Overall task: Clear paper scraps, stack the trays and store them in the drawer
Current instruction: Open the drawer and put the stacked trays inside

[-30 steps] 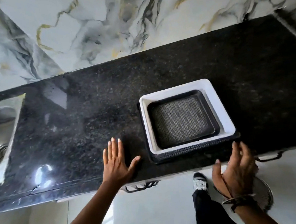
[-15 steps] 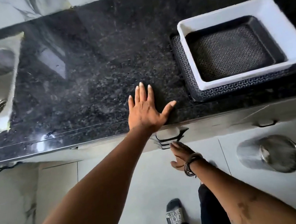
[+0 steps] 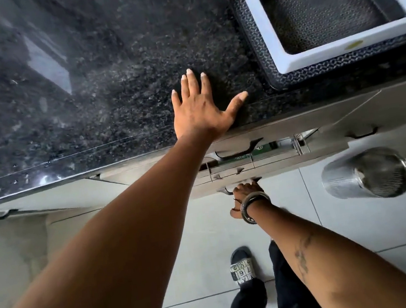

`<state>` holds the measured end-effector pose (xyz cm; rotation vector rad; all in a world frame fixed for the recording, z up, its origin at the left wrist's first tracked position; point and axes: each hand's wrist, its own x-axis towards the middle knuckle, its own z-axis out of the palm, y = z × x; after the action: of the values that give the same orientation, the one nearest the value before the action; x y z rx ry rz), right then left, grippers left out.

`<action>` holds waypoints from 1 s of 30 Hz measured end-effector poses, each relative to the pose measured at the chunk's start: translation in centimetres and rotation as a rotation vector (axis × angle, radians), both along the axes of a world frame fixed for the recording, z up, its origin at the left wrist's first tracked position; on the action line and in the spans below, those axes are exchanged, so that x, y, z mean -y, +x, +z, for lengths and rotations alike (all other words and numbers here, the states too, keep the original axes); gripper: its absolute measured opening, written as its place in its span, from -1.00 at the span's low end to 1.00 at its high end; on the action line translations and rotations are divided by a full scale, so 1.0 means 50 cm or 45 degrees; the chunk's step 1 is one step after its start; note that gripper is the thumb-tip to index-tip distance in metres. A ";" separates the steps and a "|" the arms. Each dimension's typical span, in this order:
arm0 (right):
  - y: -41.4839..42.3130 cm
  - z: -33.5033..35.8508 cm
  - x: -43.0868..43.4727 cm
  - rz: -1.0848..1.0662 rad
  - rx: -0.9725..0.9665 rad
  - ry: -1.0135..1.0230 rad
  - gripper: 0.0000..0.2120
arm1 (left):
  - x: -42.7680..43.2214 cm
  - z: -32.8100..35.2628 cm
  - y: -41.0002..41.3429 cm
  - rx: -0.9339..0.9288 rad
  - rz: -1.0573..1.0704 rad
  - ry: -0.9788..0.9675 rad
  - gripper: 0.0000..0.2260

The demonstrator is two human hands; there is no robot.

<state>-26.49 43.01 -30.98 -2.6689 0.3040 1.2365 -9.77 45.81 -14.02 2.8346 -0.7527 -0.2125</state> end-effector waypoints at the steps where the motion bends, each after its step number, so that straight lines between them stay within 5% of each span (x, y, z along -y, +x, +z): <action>1: -0.025 0.005 -0.009 0.033 -0.036 0.003 -0.44 | 0.000 0.000 0.000 0.000 0.004 -0.004 -0.01; 5: -0.120 0.036 -0.042 0.006 -0.174 0.067 -0.39 | -0.001 0.006 -0.002 -0.010 0.011 0.006 0.00; 9: -0.197 0.091 -0.033 -0.488 -0.195 0.464 -0.43 | -0.005 0.009 -0.006 -0.048 0.008 0.021 0.00; 11: -0.224 0.128 0.015 -0.697 0.041 0.495 -0.60 | -0.009 0.013 -0.007 -0.076 0.004 0.032 0.00; 14: -0.233 0.226 0.174 -1.016 0.595 0.175 -0.79 | -0.011 0.021 -0.003 -0.134 0.025 0.004 -0.04; 19: -0.160 0.441 0.563 -1.617 1.503 -0.065 -0.67 | 0.055 0.070 0.031 -0.450 0.338 -0.168 -0.25; 21: -0.083 0.504 0.707 -1.740 1.473 0.097 -0.59 | 0.122 0.100 0.050 -0.547 0.499 -0.226 -0.28; 24: 0.046 0.543 0.835 -1.825 1.063 0.500 -0.39 | 0.222 0.114 0.075 -0.749 0.697 -0.398 -0.32; 26: 0.100 0.535 0.858 -1.705 0.839 0.495 -0.35 | 0.272 0.112 0.084 -0.922 0.765 -0.612 -0.45; 30: 0.145 0.494 0.854 -1.702 0.844 0.424 -0.53 | 0.303 0.120 0.082 -1.022 0.943 -0.953 -0.58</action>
<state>-19.25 0.30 -6.26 -1.6985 1.2838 -0.0231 -5.69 30.65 -8.02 1.8662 0.3371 -0.6945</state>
